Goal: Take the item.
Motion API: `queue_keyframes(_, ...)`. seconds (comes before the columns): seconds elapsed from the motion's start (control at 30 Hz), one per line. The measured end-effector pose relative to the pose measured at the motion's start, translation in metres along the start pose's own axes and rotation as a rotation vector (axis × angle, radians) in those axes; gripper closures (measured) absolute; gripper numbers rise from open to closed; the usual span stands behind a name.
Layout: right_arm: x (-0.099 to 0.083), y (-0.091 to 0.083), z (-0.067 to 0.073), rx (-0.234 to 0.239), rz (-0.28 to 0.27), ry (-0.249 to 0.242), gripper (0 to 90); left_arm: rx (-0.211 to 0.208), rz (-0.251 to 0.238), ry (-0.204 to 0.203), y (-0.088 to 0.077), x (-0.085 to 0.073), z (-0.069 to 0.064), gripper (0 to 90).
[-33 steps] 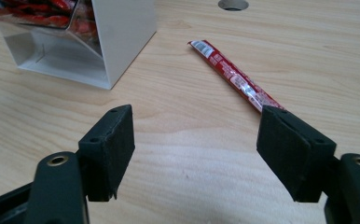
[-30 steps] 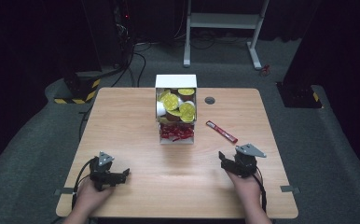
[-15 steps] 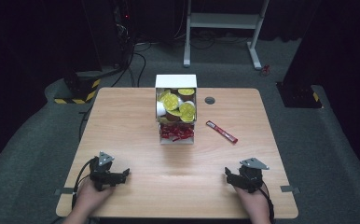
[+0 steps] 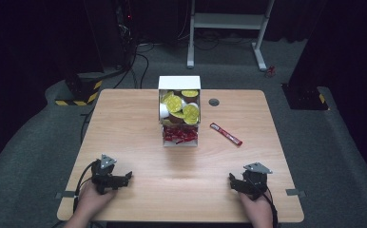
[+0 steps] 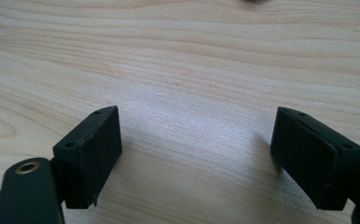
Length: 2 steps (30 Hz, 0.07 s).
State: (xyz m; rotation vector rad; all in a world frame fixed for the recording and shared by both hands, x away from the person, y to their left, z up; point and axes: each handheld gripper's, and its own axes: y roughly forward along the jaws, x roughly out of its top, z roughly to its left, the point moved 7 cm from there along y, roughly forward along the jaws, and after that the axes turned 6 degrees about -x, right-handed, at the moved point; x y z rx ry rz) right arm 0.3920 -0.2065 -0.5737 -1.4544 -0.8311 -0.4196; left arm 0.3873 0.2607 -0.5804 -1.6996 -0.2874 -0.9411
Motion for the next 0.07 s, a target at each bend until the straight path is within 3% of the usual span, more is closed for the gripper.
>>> queue_keyframes(0.07,0.0005,0.0006,0.0,0.002,-0.001,-0.001,15.8,0.0,-0.002,-0.004,-0.0003,-0.0004,-0.0005,0.4)
